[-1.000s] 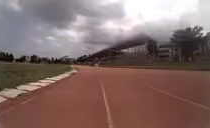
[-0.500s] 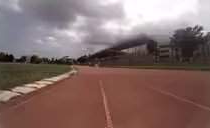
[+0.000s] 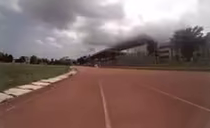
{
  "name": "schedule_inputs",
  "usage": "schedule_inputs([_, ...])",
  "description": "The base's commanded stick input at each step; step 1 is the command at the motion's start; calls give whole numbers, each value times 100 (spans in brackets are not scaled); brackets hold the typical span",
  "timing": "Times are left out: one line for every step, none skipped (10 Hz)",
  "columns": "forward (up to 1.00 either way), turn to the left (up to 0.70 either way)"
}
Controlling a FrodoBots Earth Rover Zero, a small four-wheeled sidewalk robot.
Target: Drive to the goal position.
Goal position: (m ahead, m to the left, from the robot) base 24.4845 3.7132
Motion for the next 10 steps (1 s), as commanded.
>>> schedule_inputs([45, -27])
schedule_inputs([45, -27])
schedule_inputs([45, 0])
schedule_inputs([45, 0])
schedule_inputs([45, 0])
schedule_inputs([45, 0])
schedule_inputs([45, 0])
schedule_inputs([45, 0])
schedule_inputs([45, 0])
schedule_inputs([45, 0])
